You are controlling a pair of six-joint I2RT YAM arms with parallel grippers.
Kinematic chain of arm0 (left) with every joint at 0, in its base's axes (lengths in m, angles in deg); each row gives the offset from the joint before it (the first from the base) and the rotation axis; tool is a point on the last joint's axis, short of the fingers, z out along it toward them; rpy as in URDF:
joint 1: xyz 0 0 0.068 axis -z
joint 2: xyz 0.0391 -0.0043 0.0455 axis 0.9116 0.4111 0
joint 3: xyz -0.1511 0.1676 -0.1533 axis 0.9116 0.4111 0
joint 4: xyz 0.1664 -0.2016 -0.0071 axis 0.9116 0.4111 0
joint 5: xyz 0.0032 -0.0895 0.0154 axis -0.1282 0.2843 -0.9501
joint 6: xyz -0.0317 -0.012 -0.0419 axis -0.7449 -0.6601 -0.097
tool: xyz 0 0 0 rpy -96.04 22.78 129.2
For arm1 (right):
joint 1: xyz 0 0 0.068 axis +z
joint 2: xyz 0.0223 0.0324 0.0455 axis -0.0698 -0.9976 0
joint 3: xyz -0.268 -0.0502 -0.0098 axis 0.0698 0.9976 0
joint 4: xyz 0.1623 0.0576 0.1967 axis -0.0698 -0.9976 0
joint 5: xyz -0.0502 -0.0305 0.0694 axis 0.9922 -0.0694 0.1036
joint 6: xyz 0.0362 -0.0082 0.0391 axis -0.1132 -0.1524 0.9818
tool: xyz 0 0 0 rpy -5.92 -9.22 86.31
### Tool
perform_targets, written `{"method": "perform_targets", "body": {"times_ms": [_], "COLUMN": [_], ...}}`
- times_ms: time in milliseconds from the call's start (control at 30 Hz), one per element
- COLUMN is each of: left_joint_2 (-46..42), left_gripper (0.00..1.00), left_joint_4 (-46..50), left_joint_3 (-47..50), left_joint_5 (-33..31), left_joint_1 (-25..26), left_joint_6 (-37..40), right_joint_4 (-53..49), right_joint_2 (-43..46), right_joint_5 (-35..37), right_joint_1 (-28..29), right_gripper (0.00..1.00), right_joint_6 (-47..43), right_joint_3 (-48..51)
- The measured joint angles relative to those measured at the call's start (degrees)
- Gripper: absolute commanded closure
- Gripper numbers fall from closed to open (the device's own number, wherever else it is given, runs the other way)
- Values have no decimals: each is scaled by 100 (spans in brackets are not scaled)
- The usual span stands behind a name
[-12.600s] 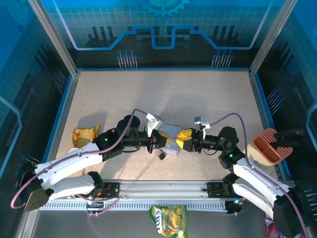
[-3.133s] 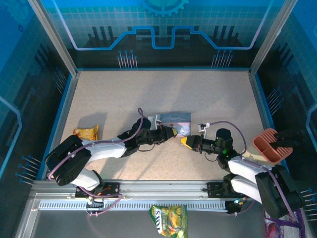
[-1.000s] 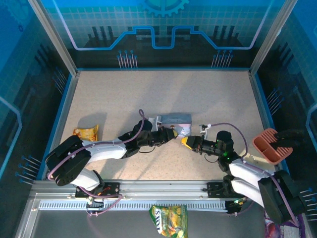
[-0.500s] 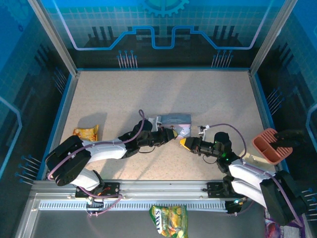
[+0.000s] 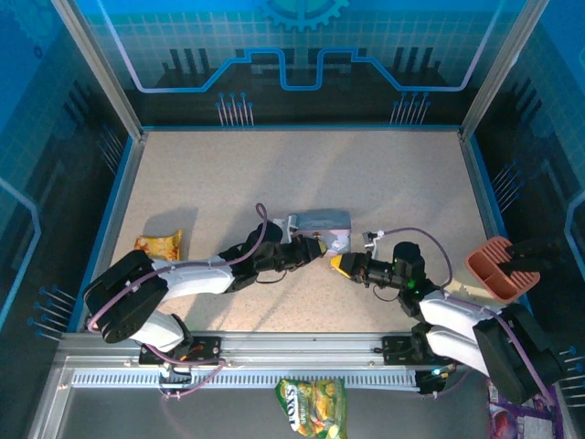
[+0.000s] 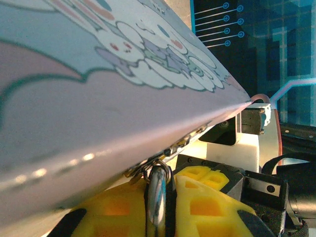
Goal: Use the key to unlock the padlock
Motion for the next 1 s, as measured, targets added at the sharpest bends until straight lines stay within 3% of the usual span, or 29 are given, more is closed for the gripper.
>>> {"method": "perform_targets", "body": {"times_ms": [367, 667, 1000], "left_joint_2": [2, 0, 142], "left_gripper": [95, 95, 96], "left_joint_4": [11, 149, 142], "left_joint_3": [-11, -59, -308], "left_joint_5": [-109, -291, -459], "left_joint_1": [46, 81, 111], "left_joint_6": [-2, 0, 2], "right_joint_4": [74, 977, 697], "right_joint_2": [-223, -1047, -822], "right_joint_5": [-238, -708, -680], "right_joint_1": [-155, -393, -339], "right_gripper": [100, 100, 100], "right_joint_6": [2, 173, 103], "right_joint_3": [-61, -92, -269]}}
